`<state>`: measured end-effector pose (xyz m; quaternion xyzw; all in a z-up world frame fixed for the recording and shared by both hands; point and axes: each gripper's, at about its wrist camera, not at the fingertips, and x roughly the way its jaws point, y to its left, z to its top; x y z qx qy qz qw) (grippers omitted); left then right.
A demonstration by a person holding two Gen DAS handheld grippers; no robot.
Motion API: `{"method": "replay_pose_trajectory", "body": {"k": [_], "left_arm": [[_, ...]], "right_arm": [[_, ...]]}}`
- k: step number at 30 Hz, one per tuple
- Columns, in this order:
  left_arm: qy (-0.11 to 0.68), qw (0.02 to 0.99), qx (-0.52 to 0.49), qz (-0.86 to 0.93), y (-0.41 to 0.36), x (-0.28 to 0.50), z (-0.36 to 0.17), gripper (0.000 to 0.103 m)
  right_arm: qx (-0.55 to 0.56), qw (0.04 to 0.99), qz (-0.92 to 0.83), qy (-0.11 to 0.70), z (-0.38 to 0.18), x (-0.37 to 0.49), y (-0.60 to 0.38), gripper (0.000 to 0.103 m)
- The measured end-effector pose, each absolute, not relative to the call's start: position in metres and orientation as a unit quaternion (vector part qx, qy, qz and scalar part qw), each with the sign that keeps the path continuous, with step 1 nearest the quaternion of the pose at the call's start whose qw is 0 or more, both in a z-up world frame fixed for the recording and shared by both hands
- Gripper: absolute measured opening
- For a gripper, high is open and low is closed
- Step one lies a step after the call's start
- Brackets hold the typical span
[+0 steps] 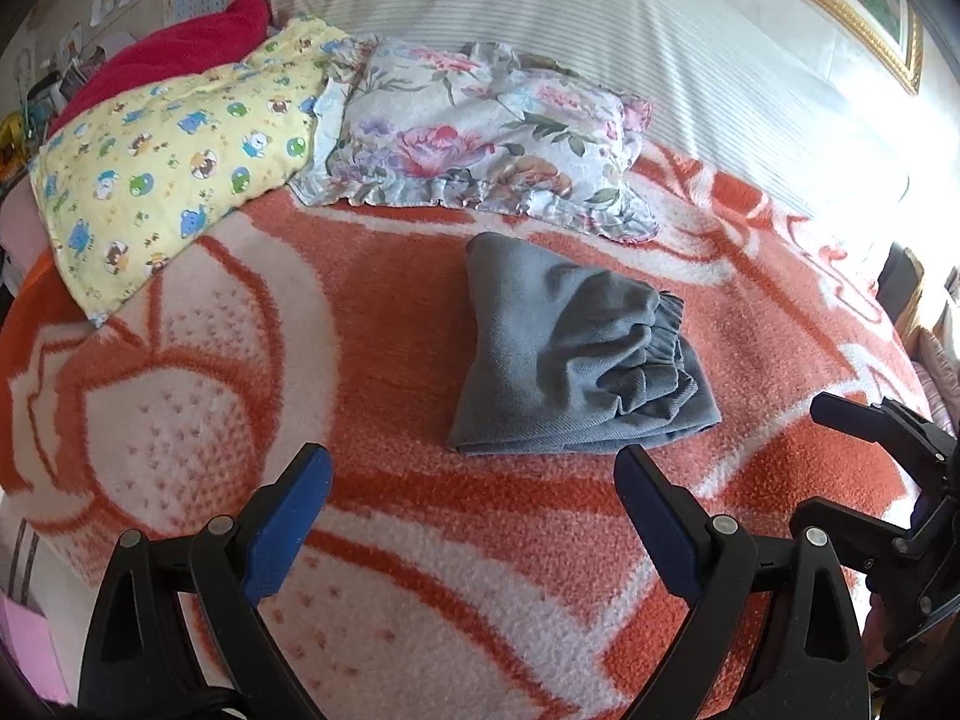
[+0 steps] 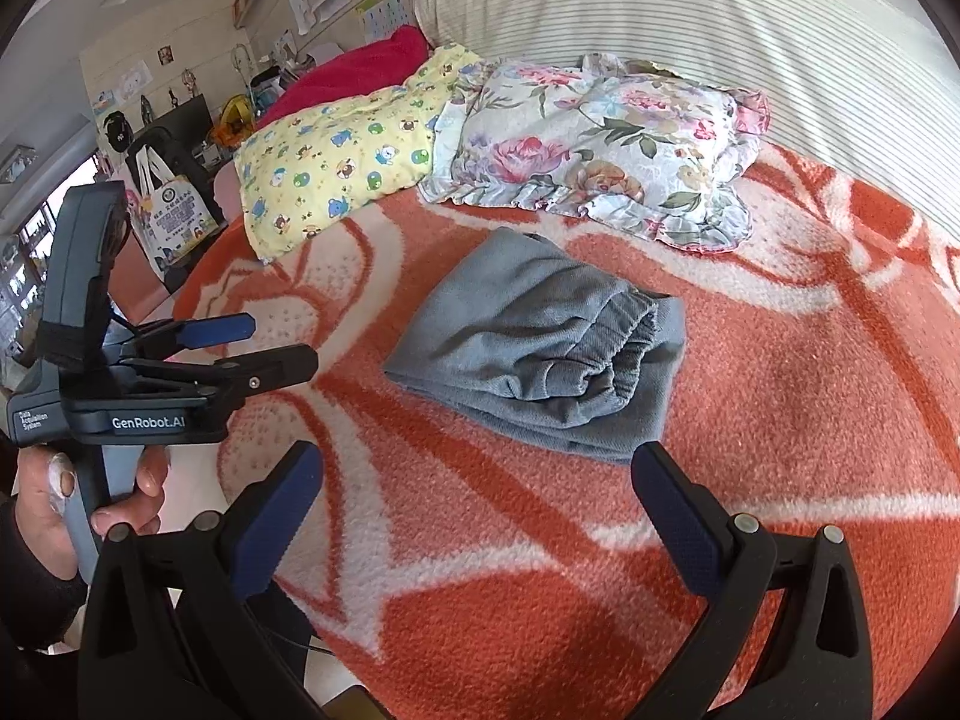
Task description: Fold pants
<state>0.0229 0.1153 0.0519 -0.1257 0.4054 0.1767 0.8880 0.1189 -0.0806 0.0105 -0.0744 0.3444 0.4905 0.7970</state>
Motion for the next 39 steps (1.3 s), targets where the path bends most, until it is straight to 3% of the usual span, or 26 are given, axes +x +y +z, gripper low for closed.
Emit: {"method": "replay_pose_trajectory", "body": {"k": [39], "left_arm": [[0.417, 0.886, -0.103, 0.176, 0.143, 0.096, 0.026, 0.095]], "right_arm": [[-0.074, 0.777, 0.505, 0.369, -0.011, 0.189, -0.049, 0.103]]}}
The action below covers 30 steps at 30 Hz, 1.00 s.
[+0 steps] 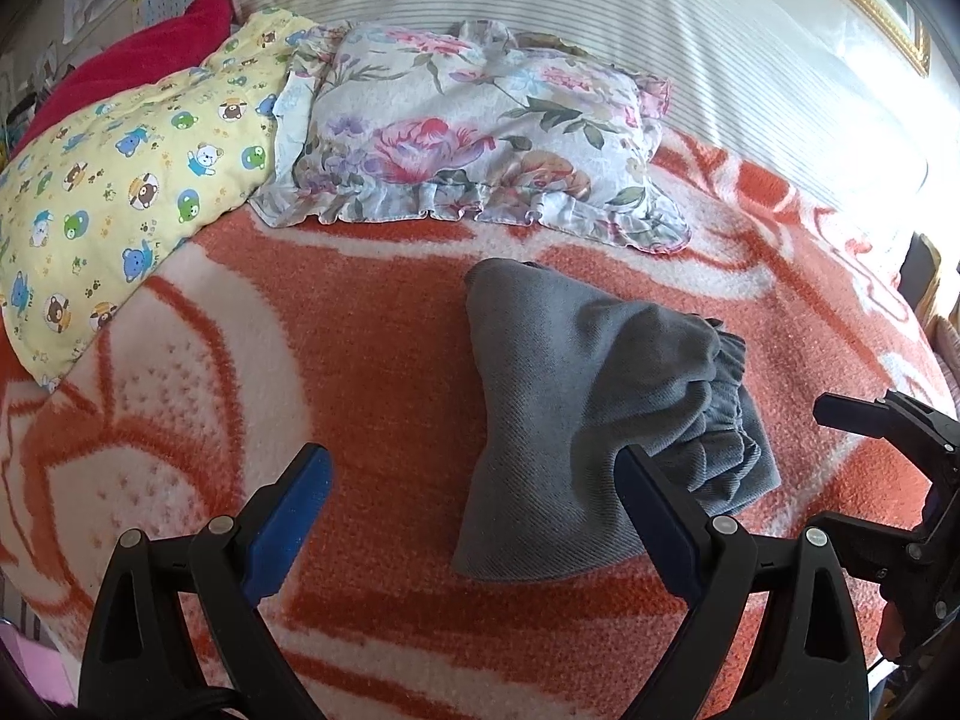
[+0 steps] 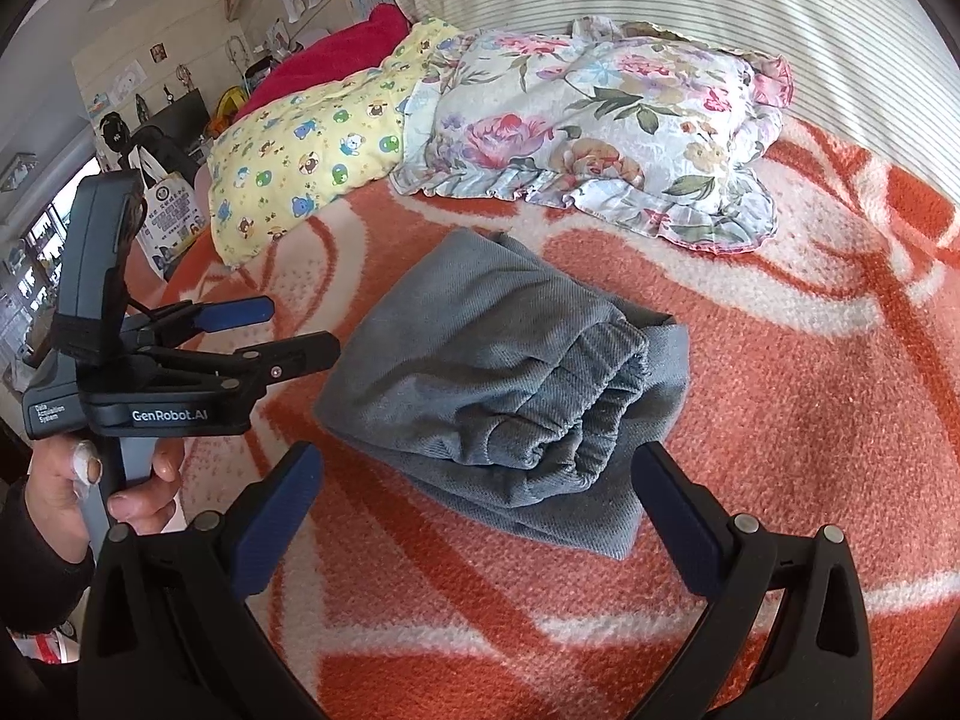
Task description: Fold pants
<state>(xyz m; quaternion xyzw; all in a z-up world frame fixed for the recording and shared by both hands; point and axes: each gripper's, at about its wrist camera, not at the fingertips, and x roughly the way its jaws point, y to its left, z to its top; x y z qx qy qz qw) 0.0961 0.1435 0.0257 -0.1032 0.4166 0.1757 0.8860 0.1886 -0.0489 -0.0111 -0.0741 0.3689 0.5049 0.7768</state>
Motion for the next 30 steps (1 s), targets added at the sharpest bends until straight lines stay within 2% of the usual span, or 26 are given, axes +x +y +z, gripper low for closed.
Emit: {"method": "replay_pose_trajectory", "body": {"k": [30], "left_arm": [[0.434, 0.879, -0.098, 0.171, 0.144, 0.113, 0.015, 0.095]], "right_arm": [[-0.069, 0.774, 0.497, 0.386, -0.026, 0.204, -0.046, 0.103]]}}
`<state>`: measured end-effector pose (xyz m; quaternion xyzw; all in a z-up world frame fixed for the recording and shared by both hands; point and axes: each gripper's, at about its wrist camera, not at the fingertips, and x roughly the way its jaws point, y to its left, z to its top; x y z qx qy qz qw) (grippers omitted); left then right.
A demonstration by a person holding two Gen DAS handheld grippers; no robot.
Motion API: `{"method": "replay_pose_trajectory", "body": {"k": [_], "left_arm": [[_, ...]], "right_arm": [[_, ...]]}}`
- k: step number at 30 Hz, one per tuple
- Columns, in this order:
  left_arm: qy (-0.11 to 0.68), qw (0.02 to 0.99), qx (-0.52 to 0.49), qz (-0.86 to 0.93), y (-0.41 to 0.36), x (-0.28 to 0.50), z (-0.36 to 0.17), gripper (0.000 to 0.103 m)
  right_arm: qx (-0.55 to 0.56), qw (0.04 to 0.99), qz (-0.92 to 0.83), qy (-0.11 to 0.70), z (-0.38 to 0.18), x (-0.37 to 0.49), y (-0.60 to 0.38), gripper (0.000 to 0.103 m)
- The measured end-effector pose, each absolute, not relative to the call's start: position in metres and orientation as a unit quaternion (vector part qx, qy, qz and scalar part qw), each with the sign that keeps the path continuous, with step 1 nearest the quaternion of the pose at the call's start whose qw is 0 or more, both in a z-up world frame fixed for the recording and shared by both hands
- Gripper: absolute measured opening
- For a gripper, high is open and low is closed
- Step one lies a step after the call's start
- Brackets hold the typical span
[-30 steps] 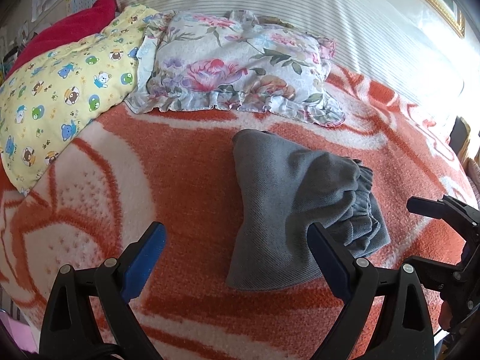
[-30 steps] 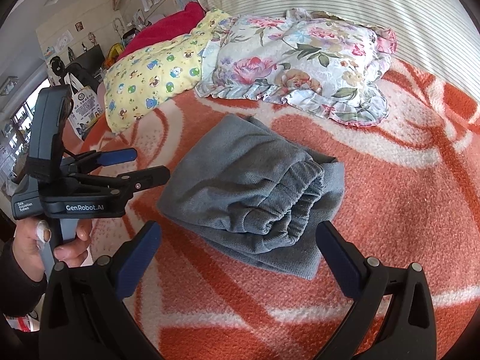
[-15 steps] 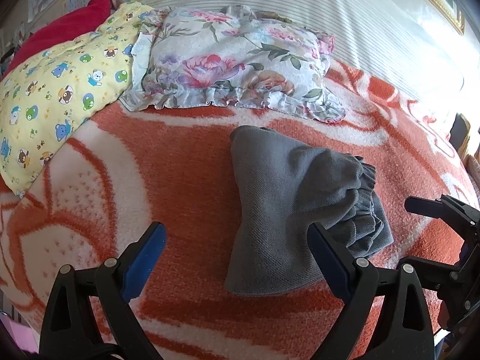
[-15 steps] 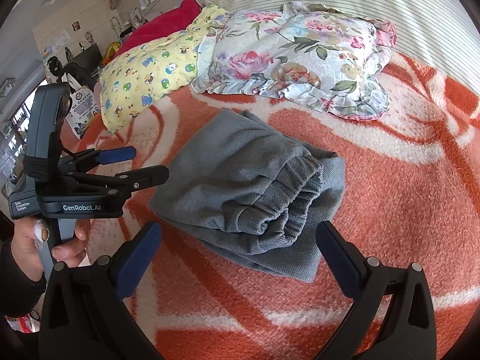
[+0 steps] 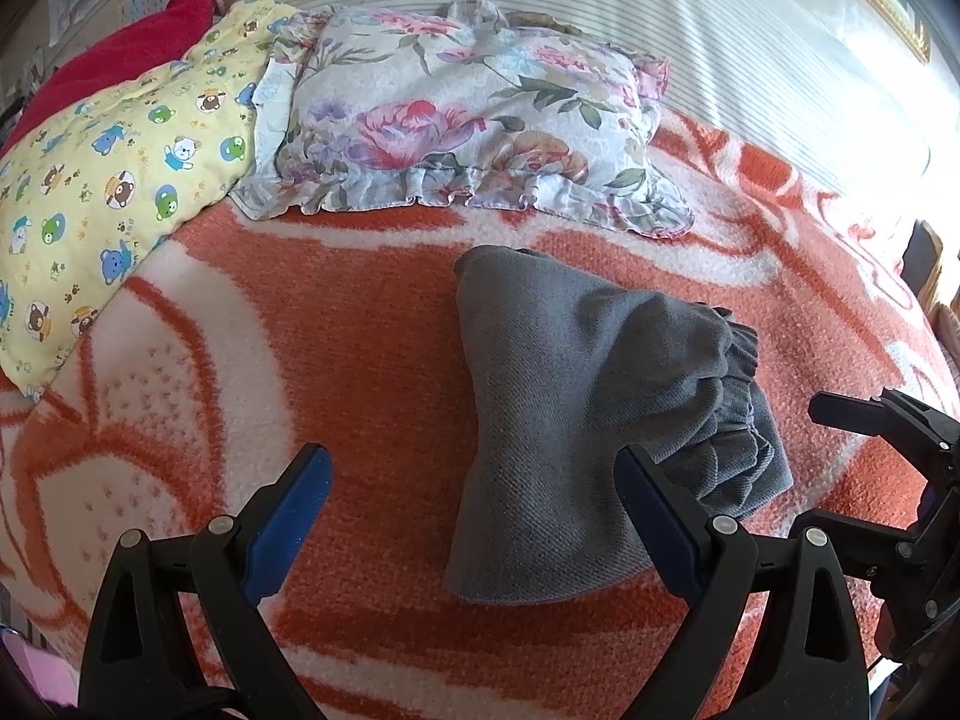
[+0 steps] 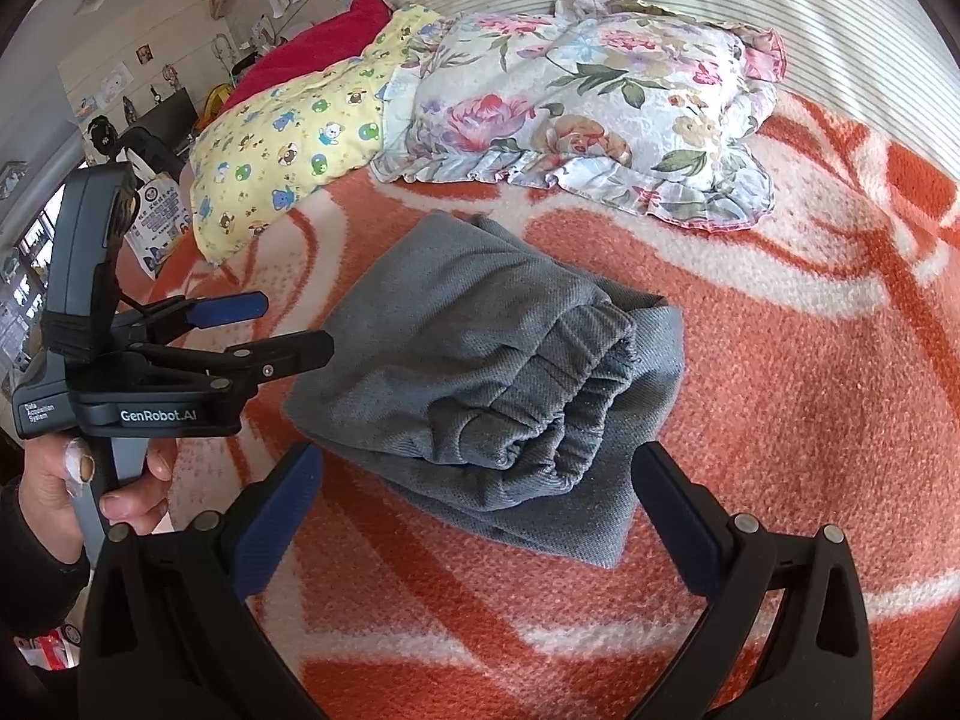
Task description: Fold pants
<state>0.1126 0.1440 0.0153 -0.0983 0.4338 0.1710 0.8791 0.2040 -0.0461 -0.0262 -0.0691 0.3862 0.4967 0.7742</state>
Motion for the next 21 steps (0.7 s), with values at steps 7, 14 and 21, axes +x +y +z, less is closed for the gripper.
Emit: {"method": "replay_pose_trajectory", "body": {"k": [7, 14, 21], "left_arm": [[0.437, 0.879, -0.083, 0.174, 0.141, 0.119, 0.015, 0.095], [0.442, 0.877, -0.074, 0.175, 0.138, 0.125, 0.014, 0.095], [0.450, 0.873, -0.068, 0.176, 0.135, 0.125, 0.013, 0.095]], "right_arm": [[-0.052, 0.774, 0.491, 0.395, -0.030, 0.211, -0.048, 0.103], [-0.054, 0.774, 0.491, 0.397, -0.029, 0.210, -0.046, 0.103], [-0.048, 0.775, 0.489, 0.398, -0.029, 0.210, -0.048, 0.103]]}}
